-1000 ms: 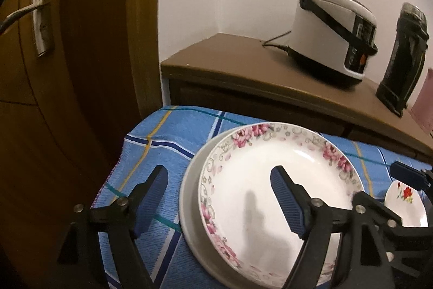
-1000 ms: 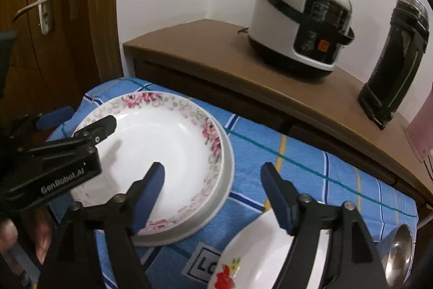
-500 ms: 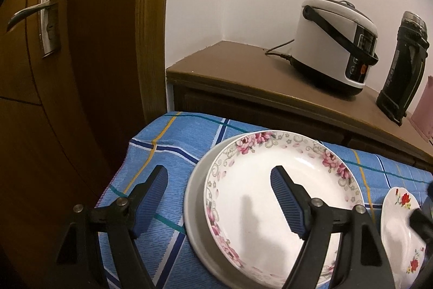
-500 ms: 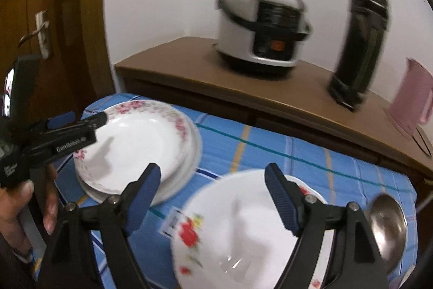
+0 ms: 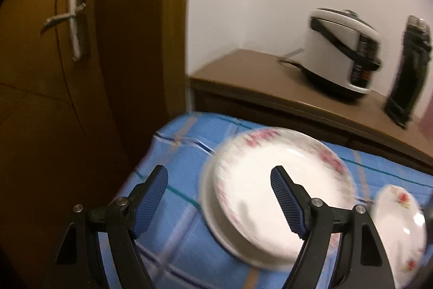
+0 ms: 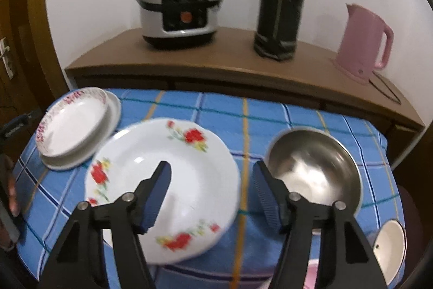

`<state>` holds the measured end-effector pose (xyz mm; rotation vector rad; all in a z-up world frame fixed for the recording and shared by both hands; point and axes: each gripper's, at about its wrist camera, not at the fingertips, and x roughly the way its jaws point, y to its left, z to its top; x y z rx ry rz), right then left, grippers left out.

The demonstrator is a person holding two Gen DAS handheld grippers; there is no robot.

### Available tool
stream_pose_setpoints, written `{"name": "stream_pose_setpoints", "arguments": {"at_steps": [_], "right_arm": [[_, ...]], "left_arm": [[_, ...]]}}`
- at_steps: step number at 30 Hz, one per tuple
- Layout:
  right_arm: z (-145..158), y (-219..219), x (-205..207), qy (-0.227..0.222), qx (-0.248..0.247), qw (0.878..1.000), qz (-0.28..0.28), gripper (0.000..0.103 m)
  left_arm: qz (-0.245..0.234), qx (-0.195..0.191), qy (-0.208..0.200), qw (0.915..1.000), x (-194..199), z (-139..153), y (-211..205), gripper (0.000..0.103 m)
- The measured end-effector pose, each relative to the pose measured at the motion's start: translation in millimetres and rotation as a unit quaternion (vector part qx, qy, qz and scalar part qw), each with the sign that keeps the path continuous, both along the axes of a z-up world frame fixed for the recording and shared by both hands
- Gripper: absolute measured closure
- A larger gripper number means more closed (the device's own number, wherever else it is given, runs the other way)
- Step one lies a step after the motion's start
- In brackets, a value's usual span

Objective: Organize plates and bowls
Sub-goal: 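Move both grippers to the rim of the red-floral white plate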

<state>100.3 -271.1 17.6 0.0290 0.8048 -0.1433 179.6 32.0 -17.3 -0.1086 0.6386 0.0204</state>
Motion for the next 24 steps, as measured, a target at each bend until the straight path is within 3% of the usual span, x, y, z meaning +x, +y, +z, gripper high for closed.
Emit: {"name": "stream_pose_setpoints", "arguments": {"at_steps": [6, 9, 16, 24], "right_arm": [[-3, -11, -4, 0.038, 0.006, 0.999, 0.014, 0.042], [-6, -24, -1, 0.059, 0.019, 0.998, 0.007, 0.051], [4, -17, -9, 0.04, 0.015, 0.998, 0.045, 0.062], [-10, -11, 1, 0.074, 0.018, 0.995, 0.07, 0.065]], "left_arm": [[-0.082, 0.019, 0.021, 0.9962, -27, 3, -55, 0.023], [-0.132, 0.029, 0.027, 0.9904, -35, 2, -85, 0.023], [-0.181, 0.032, 0.023, 0.9826, -48, 1, -113, 0.023], [-0.205, 0.045, 0.03, 0.9773, -51, -7, -126, 0.026]]}}
